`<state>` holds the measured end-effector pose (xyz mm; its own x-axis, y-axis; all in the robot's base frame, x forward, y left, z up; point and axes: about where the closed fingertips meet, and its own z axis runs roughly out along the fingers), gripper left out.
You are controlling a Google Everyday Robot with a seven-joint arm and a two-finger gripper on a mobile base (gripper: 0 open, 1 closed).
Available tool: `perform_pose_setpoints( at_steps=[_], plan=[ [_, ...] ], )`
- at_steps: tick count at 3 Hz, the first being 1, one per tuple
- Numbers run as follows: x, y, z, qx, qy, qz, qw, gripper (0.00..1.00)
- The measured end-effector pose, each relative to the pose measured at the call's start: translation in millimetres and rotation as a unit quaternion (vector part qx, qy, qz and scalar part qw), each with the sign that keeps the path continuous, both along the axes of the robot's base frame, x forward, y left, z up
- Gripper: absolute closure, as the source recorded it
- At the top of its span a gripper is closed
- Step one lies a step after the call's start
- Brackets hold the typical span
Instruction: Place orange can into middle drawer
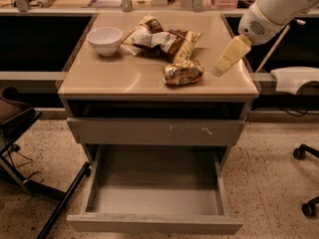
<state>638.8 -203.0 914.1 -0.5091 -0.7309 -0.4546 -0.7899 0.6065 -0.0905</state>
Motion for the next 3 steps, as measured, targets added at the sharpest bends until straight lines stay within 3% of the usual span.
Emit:
perform_pose_setpoints(
  at_steps=[2, 3],
  plan=[
    [2.0, 1.5, -1.7, 0.006, -0.002, -0.002, 1.0, 0.0],
    [19.9, 17.4, 4.4, 0.044, -0.024, -0.045, 0.9977, 0.0]
  ],
)
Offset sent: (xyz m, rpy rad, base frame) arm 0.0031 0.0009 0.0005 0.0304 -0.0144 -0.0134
